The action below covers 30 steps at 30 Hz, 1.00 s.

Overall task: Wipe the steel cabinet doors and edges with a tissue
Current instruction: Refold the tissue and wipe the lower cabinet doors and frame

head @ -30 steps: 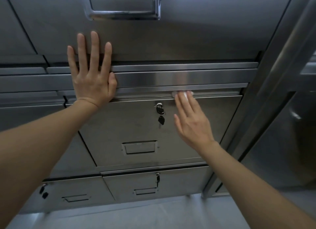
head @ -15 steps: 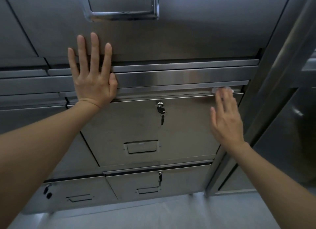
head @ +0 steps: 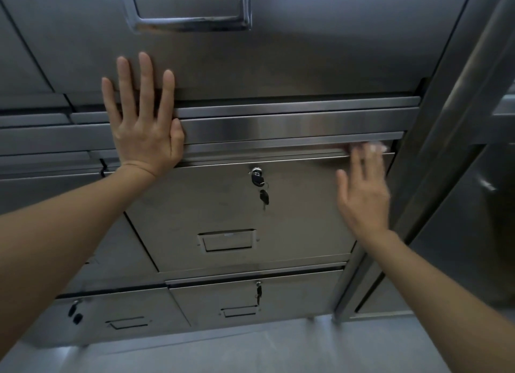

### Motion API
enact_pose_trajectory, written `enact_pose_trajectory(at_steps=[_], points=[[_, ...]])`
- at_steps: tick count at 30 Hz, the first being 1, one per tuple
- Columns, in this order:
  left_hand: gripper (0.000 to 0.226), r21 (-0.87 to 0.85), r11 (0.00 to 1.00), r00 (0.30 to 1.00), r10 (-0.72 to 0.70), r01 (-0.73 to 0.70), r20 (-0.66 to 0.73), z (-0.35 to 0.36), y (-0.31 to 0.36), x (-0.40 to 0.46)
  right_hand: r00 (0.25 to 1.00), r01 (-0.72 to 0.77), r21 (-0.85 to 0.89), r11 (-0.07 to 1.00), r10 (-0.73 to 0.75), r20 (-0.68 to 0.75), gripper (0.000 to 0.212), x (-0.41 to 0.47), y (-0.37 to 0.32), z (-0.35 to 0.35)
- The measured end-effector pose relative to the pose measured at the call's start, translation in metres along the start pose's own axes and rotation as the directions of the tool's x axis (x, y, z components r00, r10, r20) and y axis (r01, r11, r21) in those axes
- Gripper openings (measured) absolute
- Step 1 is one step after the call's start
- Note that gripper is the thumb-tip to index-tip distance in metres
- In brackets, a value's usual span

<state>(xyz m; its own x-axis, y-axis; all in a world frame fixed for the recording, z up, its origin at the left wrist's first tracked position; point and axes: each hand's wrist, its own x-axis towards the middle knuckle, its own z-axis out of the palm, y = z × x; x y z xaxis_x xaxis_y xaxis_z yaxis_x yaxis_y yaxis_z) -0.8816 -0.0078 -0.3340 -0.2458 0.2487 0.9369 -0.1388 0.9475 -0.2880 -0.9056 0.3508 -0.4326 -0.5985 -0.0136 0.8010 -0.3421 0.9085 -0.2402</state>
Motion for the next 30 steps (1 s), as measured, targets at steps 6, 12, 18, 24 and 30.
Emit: enact_pose_trajectory(at_steps=[6, 12, 18, 24, 30], points=[[0.061, -0.005, 1.000, 1.000, -0.002, 0.002, 0.003, 0.002, -0.002, -0.003, 0.929, 0.362, -0.028, 0.932, -0.358, 0.100, 0.051, 0.005, 0.000, -0.002], [0.061, 0.008, 1.000, 1.000, 0.010, -0.010, -0.016, 0.001, -0.001, 0.000, 0.954, -0.301, 0.130, 0.945, 0.299, 0.031, 0.062, 0.008, -0.022, -0.001], [0.061, 0.024, 1.000, 1.000, 0.018, -0.018, -0.003, 0.000, -0.004, -0.002, 0.980, 0.128, 0.279, 0.952, -0.165, 0.112, 0.053, -0.019, -0.159, 0.015], [0.060, 0.007, 1.000, 0.999, 0.008, -0.008, 0.032, 0.001, -0.004, -0.002, 0.998, 0.059, 0.113, 0.992, -0.061, 0.013, 0.047, -0.013, -0.123, 0.015], [0.060, 0.001, 1.000, 0.997, 0.029, -0.029, 0.071, -0.007, -0.007, 0.000, 0.956, 0.262, 0.116, 0.958, -0.274, 0.105, 0.054, -0.027, -0.199, 0.029]])
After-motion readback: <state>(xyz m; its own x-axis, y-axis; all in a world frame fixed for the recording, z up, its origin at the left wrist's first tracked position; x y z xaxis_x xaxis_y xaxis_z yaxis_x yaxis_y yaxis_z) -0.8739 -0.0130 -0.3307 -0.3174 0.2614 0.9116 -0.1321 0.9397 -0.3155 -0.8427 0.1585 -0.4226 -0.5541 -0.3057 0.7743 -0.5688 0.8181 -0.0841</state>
